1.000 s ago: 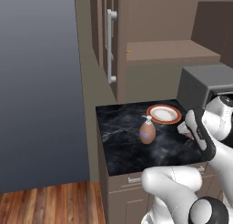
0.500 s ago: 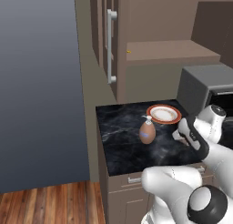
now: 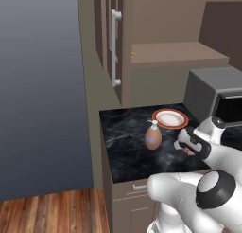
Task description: Pick the bar soap and soap dispenser from the cabinet and place them on the counter.
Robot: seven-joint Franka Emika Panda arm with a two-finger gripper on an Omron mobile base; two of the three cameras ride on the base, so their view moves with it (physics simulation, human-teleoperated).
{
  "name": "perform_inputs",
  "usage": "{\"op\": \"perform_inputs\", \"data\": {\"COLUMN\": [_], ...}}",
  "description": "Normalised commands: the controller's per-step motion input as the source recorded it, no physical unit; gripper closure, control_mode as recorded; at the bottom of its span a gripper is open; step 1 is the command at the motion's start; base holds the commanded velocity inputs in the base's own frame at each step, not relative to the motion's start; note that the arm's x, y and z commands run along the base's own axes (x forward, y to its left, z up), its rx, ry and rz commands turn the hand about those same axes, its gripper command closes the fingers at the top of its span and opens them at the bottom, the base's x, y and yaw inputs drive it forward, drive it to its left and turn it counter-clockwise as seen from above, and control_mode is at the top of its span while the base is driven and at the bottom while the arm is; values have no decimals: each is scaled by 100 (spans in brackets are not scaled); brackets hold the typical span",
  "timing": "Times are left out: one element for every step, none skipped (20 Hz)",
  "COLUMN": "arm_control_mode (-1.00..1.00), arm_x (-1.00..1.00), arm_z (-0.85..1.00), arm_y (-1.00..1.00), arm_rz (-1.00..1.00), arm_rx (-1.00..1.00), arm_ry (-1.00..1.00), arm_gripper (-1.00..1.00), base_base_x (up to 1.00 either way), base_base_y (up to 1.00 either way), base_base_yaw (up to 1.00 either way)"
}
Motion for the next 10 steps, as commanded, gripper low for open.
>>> {"op": "perform_inputs", "data": {"arm_control_mode": [-100,-100,-100,-100,-100,-100,-100,-100,-100,-100], "arm_x": [21,21,25,25,24,21,17,19,20,16], "arm_z": [-23,-23,-25,-27,-25,-20,-18,-20,-12,-4], "arm_y": [0,0,0,0,0,0,0,0,0,0], "arm_rz": [0,0,0,0,0,0,0,0,0,0], "arm_rx": [0,0,0,0,0,0,0,0,0,0], "arm_ry": [0,0,0,0,0,0,0,0,0,0], "arm_gripper": [100,100,100,100,100,100,100,100,100,100], "base_base_x": [0,0,0,0,0,0,0,0,0,0], "base_base_y": [0,0,0,0,0,0,0,0,0,0], "base_base_yaw": [0,0,0,0,0,0,0,0,0,0]}}
